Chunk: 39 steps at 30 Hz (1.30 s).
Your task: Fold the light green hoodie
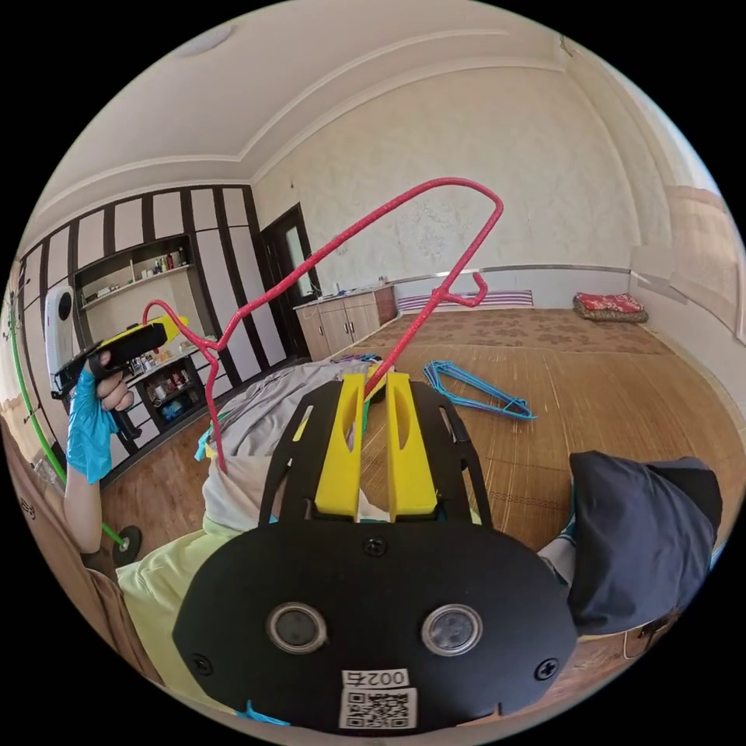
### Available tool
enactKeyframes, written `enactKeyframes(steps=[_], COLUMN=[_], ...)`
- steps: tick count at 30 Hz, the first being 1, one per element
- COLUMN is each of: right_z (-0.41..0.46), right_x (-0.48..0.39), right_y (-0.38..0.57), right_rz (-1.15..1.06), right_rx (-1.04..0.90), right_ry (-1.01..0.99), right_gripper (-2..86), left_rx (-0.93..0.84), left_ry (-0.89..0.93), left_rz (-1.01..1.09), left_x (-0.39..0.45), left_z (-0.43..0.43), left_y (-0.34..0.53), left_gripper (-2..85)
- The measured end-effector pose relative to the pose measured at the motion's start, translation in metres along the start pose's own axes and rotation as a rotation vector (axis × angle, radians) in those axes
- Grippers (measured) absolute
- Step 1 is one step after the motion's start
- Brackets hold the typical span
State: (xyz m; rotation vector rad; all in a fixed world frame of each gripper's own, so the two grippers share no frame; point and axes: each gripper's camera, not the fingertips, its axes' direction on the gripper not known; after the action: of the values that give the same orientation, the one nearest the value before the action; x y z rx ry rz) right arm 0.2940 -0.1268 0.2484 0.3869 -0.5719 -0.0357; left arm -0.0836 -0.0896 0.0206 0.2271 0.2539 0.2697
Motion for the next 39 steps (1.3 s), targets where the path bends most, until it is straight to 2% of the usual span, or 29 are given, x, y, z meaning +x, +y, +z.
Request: enactKeyframes(steps=[7,12,22,32,39], right_z=[-0.034,-0.036,0.005,0.094,0.155], right_x=[-0.009,-0.007,0.009,0.017,0.026], right_y=[-0.012,-0.009,0.01,0.054,0.061], right_rz=[-0.098,-0.13,-0.083,-0.073,-0.049], right_rx=[0.062,0.043,-0.007,-0.252,-0.374], right_ry=[0.125,0.169,0.084,0.013,-0.046], right_gripper=[4.3,3.4,2.0,1.5,6.5], left_rx=[-0.071,-0.145,-0.217,-0.228,-0.248], left_ry=[0.039,0.133,0.132,0.153,0.186], left_rz=[-0.027,-0.081,-0.077,-0.061,-0.071], left_x=[-0.004,-0.008,-0.021,-0.043,-0.06], left_z=[0.034,0.075,0.115,0.137,0.156], left_y=[0.011,0.032,0.055,0.058,0.059], left_gripper=[-1.3,-1.1,-0.8,-0.7,-0.9])
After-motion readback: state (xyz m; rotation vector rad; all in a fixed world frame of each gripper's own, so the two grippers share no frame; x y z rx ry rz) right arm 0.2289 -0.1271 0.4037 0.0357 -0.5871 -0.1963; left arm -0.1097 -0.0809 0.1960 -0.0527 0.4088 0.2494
